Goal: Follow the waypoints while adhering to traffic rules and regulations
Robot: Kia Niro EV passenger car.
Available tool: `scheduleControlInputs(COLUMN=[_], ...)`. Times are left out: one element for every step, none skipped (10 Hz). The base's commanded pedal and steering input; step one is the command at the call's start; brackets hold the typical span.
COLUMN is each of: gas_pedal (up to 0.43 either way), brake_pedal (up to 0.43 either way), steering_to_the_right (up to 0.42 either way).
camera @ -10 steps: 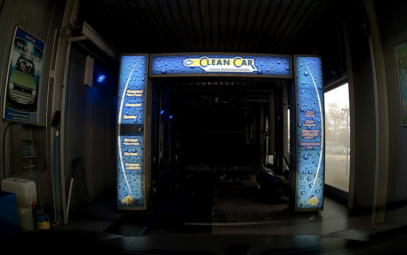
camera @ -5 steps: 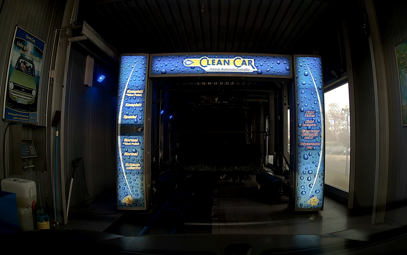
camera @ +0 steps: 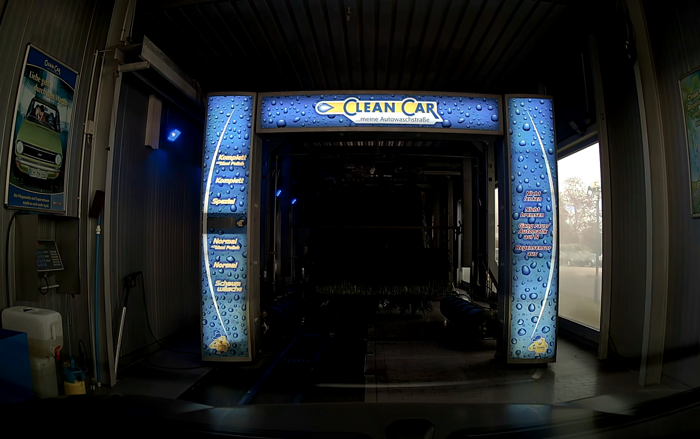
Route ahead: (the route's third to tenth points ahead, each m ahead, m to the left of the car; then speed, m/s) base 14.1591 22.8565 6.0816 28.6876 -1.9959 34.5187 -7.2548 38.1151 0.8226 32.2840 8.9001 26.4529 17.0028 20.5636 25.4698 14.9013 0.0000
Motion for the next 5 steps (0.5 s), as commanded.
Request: scheduleControlInputs(gas_pedal=[0.0,0.0,0.0,0.0,0.0], brake_pedal=[0.006,0.0,0.0,0.0,0.006], steering_to_the_right=[-0.014,-0.014,-0.015,-0.015,-0.014])
